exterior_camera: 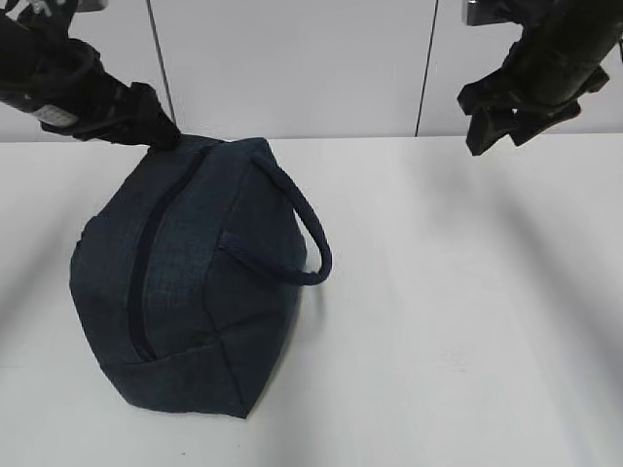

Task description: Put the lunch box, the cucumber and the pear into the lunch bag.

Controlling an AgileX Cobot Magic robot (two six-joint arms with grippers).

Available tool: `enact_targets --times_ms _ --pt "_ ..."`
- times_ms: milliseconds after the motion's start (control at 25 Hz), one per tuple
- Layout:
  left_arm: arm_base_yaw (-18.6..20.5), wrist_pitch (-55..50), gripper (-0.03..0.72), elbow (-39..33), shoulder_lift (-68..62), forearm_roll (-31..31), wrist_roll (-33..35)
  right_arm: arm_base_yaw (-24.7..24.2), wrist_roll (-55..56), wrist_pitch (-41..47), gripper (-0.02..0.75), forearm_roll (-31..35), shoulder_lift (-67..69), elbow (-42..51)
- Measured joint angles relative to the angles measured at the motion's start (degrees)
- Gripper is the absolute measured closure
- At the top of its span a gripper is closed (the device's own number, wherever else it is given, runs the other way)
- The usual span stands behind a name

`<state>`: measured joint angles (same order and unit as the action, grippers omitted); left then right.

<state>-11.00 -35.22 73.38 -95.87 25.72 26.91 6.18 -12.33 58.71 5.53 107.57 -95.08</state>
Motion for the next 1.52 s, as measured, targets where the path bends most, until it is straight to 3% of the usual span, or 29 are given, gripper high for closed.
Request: enact_targets --times_ms 160,720,880,1200,1520 --pt "1.1 -1.6 0.183 0.1 0.1 -0.5 0.0 0.0 3.3 1.0 0.295 -4.3 -2.6 0.0" --pt "-0.7 -2.2 0.169 1.2 5.9 3.4 0.0 0.0 6.0 3.8 0.315 -3.4 -3.7 0.0" --pt "-0.2 -5.1 0.169 1.2 6.6 -1.3 -2.0 0.0 6.1 5.3 0.317 -3.5 -3.7 0.0" --pt "3.6 -12.7 0.169 1.2 6.8 -22.5 -19.3 0.0 6.2 7.6 0.342 -6.3 -7.7 1.6" --pt "10.0 -16.8 0.169 -1.3 8.8 -26.7 -25.1 0.0 6.3 6.0 0.346 -7.7 -18.9 12.4"
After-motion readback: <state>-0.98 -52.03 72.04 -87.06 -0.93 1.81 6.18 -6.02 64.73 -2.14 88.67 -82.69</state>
